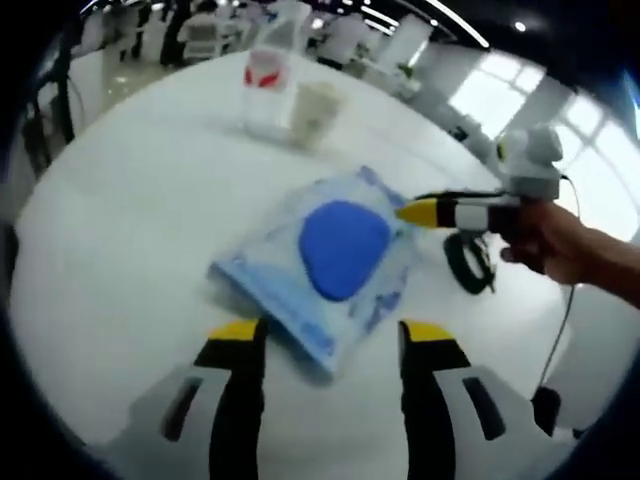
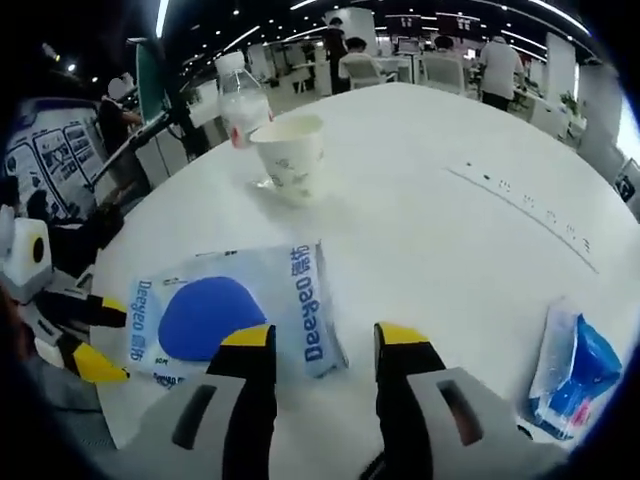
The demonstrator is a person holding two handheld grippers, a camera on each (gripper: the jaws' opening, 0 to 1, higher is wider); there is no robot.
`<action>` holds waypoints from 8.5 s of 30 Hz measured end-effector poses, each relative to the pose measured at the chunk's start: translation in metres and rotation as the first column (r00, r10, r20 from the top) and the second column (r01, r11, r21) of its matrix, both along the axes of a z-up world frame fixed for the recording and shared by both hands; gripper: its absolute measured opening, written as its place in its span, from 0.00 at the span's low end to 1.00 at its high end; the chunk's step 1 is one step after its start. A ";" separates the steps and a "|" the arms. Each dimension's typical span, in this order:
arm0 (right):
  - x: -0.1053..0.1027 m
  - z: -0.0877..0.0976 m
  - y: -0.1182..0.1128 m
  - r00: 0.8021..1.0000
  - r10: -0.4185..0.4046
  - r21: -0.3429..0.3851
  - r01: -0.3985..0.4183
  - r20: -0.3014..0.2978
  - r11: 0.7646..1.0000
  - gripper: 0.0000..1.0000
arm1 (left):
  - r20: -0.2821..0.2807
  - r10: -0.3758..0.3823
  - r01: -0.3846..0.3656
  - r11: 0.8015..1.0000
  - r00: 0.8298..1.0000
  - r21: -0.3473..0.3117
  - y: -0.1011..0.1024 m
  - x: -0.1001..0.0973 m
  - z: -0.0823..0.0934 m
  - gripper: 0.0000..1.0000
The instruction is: Arrange the tabletop items into an orderly group along one side of the table until the central work area is clear of visible clutter.
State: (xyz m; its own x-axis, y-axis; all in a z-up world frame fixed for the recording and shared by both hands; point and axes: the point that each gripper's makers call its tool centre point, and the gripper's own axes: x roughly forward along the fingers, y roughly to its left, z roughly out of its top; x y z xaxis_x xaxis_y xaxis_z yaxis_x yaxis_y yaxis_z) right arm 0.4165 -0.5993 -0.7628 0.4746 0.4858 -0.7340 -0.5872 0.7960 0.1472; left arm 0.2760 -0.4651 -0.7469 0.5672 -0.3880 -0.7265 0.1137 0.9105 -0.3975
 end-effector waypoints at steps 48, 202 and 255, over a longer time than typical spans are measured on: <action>-0.049 0.083 -0.078 0.943 -0.332 0.214 0.317 0.035 0.924 0.00 | 0.110 -0.103 0.095 0.993 0.989 0.074 -0.034 0.070 0.049 0.01; -0.053 0.069 -0.148 0.941 -0.326 0.032 0.325 0.085 0.945 0.62 | 0.178 -0.369 0.314 0.908 0.912 0.278 -0.009 0.106 0.052 0.72; -0.068 0.015 -0.147 0.968 -0.250 -0.137 0.247 -0.006 0.959 0.43 | 0.233 -0.482 0.423 0.867 0.845 0.262 0.030 0.007 0.081 0.83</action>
